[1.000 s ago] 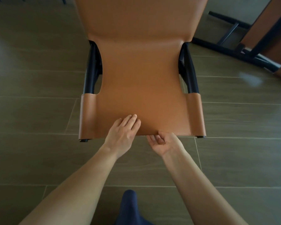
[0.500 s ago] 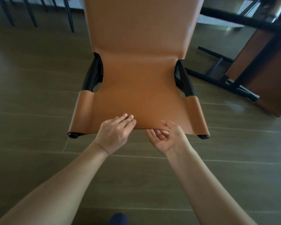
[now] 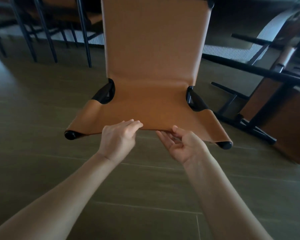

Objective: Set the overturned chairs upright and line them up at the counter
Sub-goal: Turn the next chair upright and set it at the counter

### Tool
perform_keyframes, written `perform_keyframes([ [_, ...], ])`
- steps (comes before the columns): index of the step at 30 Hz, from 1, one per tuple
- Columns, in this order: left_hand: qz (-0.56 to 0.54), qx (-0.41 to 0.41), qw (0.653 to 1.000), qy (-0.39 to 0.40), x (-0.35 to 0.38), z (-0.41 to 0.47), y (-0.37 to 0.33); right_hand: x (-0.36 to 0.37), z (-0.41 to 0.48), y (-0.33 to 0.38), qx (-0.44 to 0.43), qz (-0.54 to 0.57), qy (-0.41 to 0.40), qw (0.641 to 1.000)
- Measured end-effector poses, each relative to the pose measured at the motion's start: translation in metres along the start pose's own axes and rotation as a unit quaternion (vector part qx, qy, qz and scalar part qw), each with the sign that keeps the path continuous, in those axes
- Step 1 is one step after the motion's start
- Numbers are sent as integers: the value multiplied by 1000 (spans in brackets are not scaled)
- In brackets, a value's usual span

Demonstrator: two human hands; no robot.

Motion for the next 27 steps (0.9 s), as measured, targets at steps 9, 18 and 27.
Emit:
perform_keyframes([
  [9,20,-147,985,85,-18,93,1,69,9,55,12,-16,71,997],
  [18,-21,-18,998,-51,-7,171,12,141,38,106,-59,6,137,989],
  [27,-12,12,999,-42,-3,269,27,216,64,150,-90,-13,75,993],
])
Point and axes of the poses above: each hand's wrist, its own z-axis towards the middle knuckle, its own x-axis out of the palm, y = z × x, the point moved 4 cm from there along z, towards the middle knuckle, and after that the axes turned 10 degrees about -x, right-handed, at the moved point
